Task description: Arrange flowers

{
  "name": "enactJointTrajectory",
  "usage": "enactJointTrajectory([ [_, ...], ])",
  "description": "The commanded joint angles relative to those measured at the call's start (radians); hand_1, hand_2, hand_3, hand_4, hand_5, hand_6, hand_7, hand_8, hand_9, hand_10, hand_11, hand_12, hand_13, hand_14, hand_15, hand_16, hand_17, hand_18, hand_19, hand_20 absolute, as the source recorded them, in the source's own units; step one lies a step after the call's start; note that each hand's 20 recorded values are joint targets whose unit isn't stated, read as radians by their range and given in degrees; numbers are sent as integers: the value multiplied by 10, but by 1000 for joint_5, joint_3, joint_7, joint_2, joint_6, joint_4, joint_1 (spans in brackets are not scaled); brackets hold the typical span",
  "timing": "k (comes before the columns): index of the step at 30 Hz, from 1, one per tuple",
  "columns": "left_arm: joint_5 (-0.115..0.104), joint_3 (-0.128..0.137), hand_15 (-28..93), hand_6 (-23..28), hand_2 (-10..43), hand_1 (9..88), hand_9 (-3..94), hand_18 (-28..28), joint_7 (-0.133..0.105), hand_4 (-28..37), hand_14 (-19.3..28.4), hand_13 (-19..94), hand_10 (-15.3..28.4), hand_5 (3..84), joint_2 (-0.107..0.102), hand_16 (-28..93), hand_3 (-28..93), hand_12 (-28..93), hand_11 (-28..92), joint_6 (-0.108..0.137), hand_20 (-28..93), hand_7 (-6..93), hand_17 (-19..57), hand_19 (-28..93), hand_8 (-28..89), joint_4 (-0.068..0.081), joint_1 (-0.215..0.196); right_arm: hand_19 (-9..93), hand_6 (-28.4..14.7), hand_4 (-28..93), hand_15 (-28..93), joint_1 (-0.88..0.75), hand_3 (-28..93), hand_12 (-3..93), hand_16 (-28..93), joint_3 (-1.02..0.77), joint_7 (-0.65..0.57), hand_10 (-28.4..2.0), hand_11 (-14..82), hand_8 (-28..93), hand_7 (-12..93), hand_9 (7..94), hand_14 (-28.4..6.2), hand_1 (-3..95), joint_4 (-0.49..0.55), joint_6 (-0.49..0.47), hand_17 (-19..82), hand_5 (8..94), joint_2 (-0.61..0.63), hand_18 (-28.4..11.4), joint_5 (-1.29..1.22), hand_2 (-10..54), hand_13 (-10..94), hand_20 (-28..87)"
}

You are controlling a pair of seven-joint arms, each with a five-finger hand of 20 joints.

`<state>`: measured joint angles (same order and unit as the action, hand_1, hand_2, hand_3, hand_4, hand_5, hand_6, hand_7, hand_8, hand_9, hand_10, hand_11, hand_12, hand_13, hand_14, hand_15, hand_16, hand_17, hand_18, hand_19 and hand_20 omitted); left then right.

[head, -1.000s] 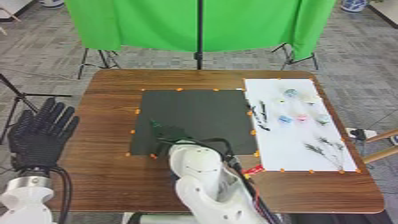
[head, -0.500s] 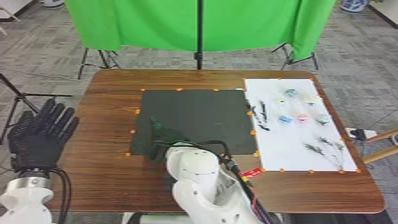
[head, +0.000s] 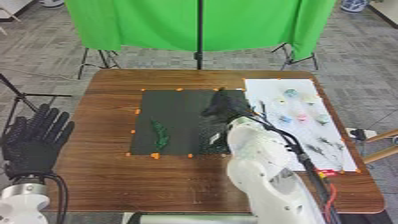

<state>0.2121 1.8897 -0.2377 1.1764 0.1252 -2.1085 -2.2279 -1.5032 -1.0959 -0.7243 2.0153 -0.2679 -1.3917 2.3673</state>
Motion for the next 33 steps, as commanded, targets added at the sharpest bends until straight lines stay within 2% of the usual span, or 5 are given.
enactJointTrajectory([
  [1,10,-6,286,91,98,296,385,138,2,-224,145,302,140,443,13,-31,726,132,151,-11,158,84,-28,260,-70,-5,-17,798,-142,-253,553,-42,778,218,197,-268,-123,-256,243,-73,98,570,-224,421,-3,-5,275,508,190,-284,-27,-95,509,313],
  [4,8,-7,286,91,98,296,385,138,3,-224,145,302,140,443,17,-31,727,132,151,-7,158,84,-28,260,-70,-5,-15,779,-159,-271,530,-80,788,196,157,-332,-139,-272,198,-73,72,495,-243,416,-9,-4,250,454,235,-284,5,-95,426,284],
  [11,12,-8,286,91,97,296,384,138,6,-225,145,302,140,443,20,-30,727,132,150,-4,158,84,-28,258,-70,-3,-2,778,-152,-281,500,-151,791,187,137,-426,-213,-274,175,-76,84,473,-251,436,-9,-66,235,477,278,-284,-18,-95,383,279],
  [28,9,-14,287,91,99,296,384,138,8,-223,145,303,141,443,21,-31,726,132,149,-1,159,83,-28,260,-70,-4,-8,800,-115,-283,530,-327,770,226,157,-559,-267,-254,242,-77,155,553,-234,466,63,-232,242,598,268,-284,-93,-95,427,310],
  [33,7,-21,314,91,100,297,385,138,13,-223,148,309,142,443,17,-20,725,134,152,0,160,84,-29,262,-70,1,-1,800,-95,-283,551,-324,763,244,179,-542,-257,-236,275,-80,171,588,-230,510,23,-197,240,659,264,-284,-63,-95,432,329],
])
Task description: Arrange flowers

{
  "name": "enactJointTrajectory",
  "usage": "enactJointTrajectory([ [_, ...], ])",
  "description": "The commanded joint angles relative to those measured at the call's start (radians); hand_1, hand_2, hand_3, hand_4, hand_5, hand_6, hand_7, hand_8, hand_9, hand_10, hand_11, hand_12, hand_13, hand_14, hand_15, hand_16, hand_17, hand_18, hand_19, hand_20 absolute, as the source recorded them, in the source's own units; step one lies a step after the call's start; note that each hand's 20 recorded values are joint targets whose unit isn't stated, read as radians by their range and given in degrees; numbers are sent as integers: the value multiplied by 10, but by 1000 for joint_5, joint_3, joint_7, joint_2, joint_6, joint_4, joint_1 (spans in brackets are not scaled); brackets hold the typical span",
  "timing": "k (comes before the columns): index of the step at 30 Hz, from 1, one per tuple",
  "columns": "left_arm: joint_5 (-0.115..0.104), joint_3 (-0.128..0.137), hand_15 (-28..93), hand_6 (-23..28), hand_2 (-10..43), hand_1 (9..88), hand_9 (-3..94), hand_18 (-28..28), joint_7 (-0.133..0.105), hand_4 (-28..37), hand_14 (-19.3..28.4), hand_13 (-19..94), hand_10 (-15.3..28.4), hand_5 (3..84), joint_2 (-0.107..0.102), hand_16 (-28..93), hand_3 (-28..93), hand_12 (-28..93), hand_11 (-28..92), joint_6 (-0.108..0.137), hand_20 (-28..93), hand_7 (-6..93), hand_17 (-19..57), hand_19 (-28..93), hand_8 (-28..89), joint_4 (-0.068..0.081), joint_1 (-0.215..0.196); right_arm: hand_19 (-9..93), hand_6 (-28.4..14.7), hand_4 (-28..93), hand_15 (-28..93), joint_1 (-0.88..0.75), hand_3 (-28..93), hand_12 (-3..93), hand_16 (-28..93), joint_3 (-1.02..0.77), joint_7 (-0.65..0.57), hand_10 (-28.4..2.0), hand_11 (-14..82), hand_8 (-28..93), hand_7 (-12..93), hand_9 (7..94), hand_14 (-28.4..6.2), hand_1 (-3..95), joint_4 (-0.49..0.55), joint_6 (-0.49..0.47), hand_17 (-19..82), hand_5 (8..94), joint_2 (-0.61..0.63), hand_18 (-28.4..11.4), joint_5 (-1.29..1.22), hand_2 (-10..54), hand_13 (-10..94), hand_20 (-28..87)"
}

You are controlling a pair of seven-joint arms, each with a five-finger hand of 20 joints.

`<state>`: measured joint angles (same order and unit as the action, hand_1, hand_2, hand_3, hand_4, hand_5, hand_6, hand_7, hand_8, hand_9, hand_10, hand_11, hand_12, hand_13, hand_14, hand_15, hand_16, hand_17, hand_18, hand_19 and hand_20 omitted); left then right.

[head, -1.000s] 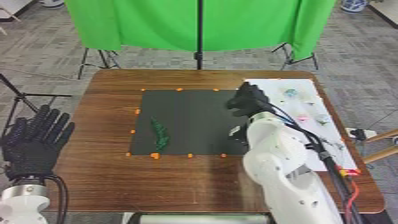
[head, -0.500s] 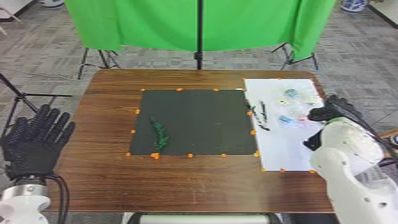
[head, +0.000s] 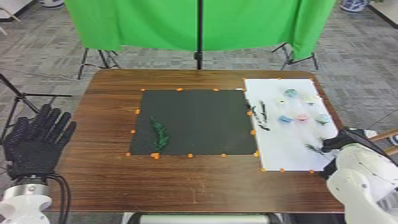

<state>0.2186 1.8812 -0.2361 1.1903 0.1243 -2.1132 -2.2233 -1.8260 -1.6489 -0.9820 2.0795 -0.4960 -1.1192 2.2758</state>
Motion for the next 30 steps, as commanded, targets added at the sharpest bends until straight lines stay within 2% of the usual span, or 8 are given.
enactJointTrajectory([
  [1,-1,-12,316,92,100,297,385,139,15,-223,148,309,142,444,3,-20,725,135,152,3,161,84,-29,263,-70,7,-3,805,-87,-283,567,-2,761,254,189,15,3,-227,296,-81,178,603,-227,521,-45,43,243,680,-9,-284,42,-95,437,337],
  [3,1,-11,317,92,100,298,385,139,15,-223,148,309,142,444,2,-20,725,135,153,4,161,83,-29,264,-70,7,-2,809,-75,-283,585,-8,690,295,213,26,12,-208,309,72,195,636,-220,572,-50,92,252,715,-3,-283,65,-95,457,355],
  [7,8,-1,317,92,100,296,385,139,27,-219,148,309,142,444,1,-21,727,135,153,-11,161,83,-29,264,-70,2,-18,821,-53,-274,584,-2,635,479,312,28,10,-168,183,167,240,741,-193,625,-40,111,278,765,6,-268,45,-95,514,364],
  [15,-2,-5,317,92,100,295,384,139,37,-216,148,306,142,443,-7,-22,731,135,152,-8,160,80,-29,263,-70,11,-9,844,-42,-264,599,-28,653,515,378,9,28,-148,214,183,293,779,-180,625,10,178,306,759,24,-264,71,-95,558,368],
  [20,1,-10,315,92,101,296,384,139,41,-218,148,306,142,442,-10,-22,728,135,152,-4,160,81,-29,263,-69,8,-6,858,-41,-259,609,-29,659,523,390,15,53,-144,234,185,307,781,-178,623,69,207,318,755,41,-264,74,-95,569,369],
  [22,-11,-20,315,92,100,296,384,139,39,-218,148,305,142,442,-9,-22,728,136,151,7,160,81,-30,263,-69,8,5,864,-42,-258,611,-23,660,525,392,14,53,-142,240,185,310,783,-178,622,94,230,322,755,50,-264,55,-95,573,370],
  [27,-3,-40,316,92,101,295,384,139,42,-219,148,305,142,444,-15,-21,727,137,154,2,160,82,-30,263,-70,14,29,912,-38,-242,660,17,667,533,410,56,74,-134,267,190,323,797,-171,611,133,266,369,745,55,-261,44,-95,633,396],
  [30,-6,-57,362,92,101,295,385,145,43,-220,152,312,143,444,-13,-9,727,139,158,9,187,82,-34,307,-70,18,40,930,-35,-231,722,71,663,546,397,101,87,-125,337,182,339,799,-169,606,136,227,404,737,52,-260,63,-95,664,441],
])
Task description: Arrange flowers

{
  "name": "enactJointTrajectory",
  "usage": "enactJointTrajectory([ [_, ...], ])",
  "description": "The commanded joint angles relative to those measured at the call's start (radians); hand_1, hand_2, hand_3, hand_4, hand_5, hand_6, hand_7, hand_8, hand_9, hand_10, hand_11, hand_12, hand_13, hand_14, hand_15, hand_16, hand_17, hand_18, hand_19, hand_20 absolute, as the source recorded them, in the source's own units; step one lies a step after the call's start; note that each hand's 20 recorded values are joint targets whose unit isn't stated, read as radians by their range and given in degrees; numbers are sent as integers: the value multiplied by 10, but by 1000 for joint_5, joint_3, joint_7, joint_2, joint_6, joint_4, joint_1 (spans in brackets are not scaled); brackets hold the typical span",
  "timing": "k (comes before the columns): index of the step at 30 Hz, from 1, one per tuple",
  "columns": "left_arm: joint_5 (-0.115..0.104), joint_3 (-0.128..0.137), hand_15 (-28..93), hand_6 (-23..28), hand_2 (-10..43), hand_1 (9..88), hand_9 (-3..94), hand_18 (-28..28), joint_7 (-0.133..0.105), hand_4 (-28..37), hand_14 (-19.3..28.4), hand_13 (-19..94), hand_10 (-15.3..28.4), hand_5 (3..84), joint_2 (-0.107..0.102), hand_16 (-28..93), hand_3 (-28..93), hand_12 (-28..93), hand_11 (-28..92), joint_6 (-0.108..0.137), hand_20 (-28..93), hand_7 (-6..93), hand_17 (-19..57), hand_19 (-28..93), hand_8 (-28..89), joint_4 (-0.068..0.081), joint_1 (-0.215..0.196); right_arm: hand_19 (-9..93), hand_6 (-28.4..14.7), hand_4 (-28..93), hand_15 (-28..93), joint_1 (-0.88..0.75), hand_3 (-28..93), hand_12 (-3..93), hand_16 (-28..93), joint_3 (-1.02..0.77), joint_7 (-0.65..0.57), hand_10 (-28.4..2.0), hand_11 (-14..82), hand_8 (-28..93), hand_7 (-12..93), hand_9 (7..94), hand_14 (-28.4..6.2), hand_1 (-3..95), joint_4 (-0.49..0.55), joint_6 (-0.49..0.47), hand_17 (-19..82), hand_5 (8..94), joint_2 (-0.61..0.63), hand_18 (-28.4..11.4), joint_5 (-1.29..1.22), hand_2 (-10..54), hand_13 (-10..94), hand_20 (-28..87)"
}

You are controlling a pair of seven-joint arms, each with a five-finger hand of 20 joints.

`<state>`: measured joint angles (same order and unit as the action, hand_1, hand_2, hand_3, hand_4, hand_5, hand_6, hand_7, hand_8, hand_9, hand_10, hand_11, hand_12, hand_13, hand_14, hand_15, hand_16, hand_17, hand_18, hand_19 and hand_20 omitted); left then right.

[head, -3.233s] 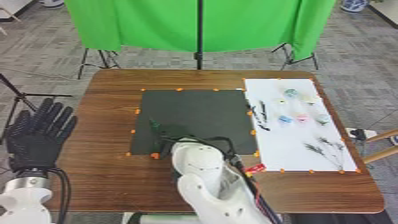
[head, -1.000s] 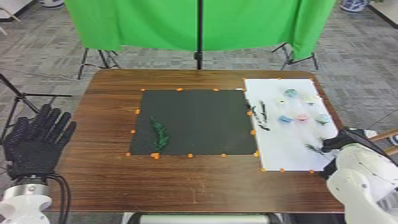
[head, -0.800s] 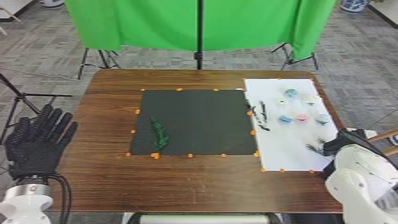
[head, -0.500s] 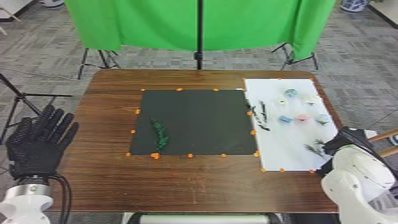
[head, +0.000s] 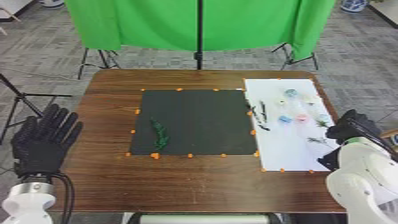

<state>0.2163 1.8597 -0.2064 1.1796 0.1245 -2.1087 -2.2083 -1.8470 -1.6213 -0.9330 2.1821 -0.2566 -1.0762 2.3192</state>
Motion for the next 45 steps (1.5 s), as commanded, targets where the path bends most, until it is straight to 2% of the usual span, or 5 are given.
enactJointTrajectory([
  [1,-5,-41,376,92,101,295,386,147,15,-220,154,316,143,445,-4,-7,727,139,160,10,194,83,-35,318,-70,14,29,931,-32,-230,733,114,661,541,415,88,37,-126,376,178,344,794,-171,606,33,-18,411,735,3,-262,4,-95,669,461],
  [5,1,-58,389,91,101,296,388,149,28,-220,154,318,144,446,-18,-10,727,140,163,7,202,84,-36,328,-70,21,49,932,-29,-226,764,193,658,534,476,165,55,-129,485,174,342,784,-173,606,18,-22,437,737,-32,-264,-23,-95,690,537],
  [20,5,-115,382,91,102,296,387,148,56,-219,153,312,144,447,-49,-18,726,139,163,8,194,84,-35,313,-71,40,98,932,-31,-228,752,358,656,510,483,497,129,-123,496,183,333,791,-167,610,-184,70,448,741,-318,-263,74,-95,698,528],
  [33,8,-156,380,91,104,296,387,147,81,-220,153,311,144,447,-57,-17,726,140,163,13,191,84,-35,309,-71,56,124,932,-33,-229,749,337,660,512,480,552,186,-126,490,190,330,793,-172,610,-364,68,448,743,-501,-271,216,-95,701,524],
  [45,9,-192,381,91,104,296,387,147,105,-220,153,311,144,447,-65,-17,728,139,163,1,191,85,-36,310,-71,75,153,932,-31,-236,747,260,673,494,469,587,246,-123,486,175,344,801,-165,605,-449,193,466,739,-586,-267,272,-95,710,515],
])
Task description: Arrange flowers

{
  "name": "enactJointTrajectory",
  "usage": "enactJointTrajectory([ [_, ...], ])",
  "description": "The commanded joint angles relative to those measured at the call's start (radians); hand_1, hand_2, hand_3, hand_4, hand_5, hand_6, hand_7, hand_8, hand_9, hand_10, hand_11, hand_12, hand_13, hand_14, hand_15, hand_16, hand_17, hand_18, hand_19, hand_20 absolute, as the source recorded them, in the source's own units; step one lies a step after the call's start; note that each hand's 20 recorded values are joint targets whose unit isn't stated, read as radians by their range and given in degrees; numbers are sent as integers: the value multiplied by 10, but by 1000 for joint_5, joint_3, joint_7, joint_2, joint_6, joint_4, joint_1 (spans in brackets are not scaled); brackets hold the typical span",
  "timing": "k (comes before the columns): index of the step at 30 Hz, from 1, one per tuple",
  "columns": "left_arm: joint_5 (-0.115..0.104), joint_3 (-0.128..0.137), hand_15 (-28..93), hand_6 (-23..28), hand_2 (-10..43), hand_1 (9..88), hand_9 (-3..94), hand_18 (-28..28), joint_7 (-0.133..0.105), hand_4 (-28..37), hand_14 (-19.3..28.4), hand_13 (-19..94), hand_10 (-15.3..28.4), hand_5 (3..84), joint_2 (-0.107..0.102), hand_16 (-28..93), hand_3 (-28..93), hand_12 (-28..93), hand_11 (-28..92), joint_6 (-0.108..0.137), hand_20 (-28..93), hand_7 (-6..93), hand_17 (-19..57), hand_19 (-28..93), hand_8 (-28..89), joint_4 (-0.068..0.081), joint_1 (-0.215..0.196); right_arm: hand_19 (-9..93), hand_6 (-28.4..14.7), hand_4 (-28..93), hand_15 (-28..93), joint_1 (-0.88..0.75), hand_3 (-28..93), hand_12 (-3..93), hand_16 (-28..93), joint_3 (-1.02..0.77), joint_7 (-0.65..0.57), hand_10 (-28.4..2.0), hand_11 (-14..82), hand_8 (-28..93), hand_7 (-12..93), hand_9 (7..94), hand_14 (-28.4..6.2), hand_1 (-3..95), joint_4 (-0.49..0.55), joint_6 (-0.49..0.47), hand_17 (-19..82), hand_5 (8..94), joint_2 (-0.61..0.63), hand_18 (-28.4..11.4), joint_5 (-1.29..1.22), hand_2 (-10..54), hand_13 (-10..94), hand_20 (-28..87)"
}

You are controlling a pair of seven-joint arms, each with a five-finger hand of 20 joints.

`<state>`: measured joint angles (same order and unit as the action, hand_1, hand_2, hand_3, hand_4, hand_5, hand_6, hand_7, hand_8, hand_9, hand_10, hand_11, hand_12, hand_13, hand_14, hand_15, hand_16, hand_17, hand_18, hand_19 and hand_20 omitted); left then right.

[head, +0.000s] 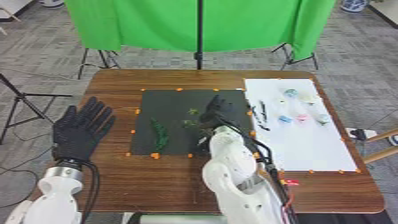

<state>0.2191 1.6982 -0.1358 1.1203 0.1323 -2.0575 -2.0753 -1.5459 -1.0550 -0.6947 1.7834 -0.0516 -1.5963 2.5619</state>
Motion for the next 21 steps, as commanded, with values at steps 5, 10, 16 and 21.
enactJointTrajectory([
  [5,9,-35,381,91,105,296,387,147,43,-220,153,311,144,447,-10,-17,726,139,163,-9,191,85,-36,310,-71,29,30,932,-30,-238,744,-54,674,493,466,22,29,-122,482,173,349,803,-163,604,-76,-21,467,738,-101,-267,55,-95,713,513],
  [10,10,-40,381,91,104,296,387,147,42,-220,153,311,144,448,-9,-17,727,139,163,-15,191,85,-36,310,-71,33,37,932,-31,-241,742,-62,675,493,464,35,32,-122,480,171,351,805,-160,605,-84,-11,471,737,-111,-268,60,-95,717,512],
  [16,10,-54,380,91,104,296,387,147,41,-221,152,311,144,446,-8,-17,727,140,164,-19,191,84,-37,311,-71,39,45,932,-30,-241,740,-74,677,493,466,36,39,-123,479,171,354,807,-160,599,-89,-41,474,736,-130,-267,68,-95,719,510],
  [21,9,-47,381,92,104,296,387,147,36,-220,152,311,143,443,-5,-17,728,140,164,-11,191,83,-36,311,-71,36,38,932,-39,-237,737,-85,663,495,468,35,40,-128,476,168,349,800,-163,582,-85,-46,472,718,-130,-270,64,-95,713,507],
])
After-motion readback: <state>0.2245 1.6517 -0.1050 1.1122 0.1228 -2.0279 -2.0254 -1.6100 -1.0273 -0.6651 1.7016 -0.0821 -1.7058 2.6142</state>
